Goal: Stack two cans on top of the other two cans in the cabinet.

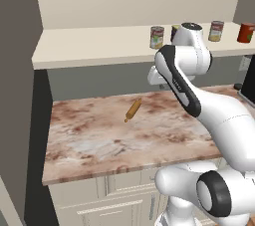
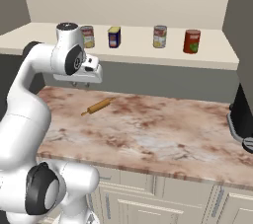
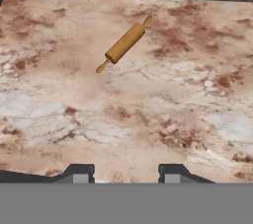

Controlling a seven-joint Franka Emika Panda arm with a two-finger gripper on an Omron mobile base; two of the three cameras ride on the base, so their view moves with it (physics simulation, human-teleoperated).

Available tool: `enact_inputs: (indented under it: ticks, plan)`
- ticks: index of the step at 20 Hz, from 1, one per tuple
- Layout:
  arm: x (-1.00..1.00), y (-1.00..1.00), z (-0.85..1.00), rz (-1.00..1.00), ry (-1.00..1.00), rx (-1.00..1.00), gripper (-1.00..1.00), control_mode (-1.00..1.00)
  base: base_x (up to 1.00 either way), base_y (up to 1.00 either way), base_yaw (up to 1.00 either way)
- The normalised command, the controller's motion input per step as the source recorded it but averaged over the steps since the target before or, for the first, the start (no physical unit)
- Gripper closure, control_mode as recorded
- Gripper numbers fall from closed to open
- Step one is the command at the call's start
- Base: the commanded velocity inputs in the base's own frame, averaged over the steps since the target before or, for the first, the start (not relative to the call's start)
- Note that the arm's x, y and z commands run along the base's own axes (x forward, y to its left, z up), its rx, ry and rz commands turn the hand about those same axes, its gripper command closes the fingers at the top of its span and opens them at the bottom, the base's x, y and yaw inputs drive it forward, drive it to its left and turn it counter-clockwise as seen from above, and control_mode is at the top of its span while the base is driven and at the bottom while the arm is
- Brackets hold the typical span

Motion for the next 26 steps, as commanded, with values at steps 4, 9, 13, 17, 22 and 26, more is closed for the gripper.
enact_inputs:
  ticks: [4, 9, 13, 17, 22, 26]
  plan:
    - [-0.05, 0.00, 0.00, 0.00, 0.00, 0.00, -1.00, -1.00, 0.00, 0.00, 0.00]
    - [-0.23, 0.00, -0.01, 0.00, -0.02, 0.00, -1.00, -1.00, 0.00, 0.00, 0.00]
    - [-0.35, 0.00, 0.00, 0.00, -0.20, 0.00, -1.00, -1.00, 0.00, 0.00, 0.00]
    - [-0.29, 0.00, 0.00, 0.00, -0.36, 0.00, -1.00, -1.00, 0.00, 0.00, 0.00]
    - [-0.22, 0.01, 0.11, -0.01, -0.33, 0.00, -1.00, -1.00, 0.00, 0.00, 0.00]
    - [-0.14, 0.08, 0.20, -0.02, -0.24, 0.00, -1.00, -1.00, 0.00, 0.00, 0.00]
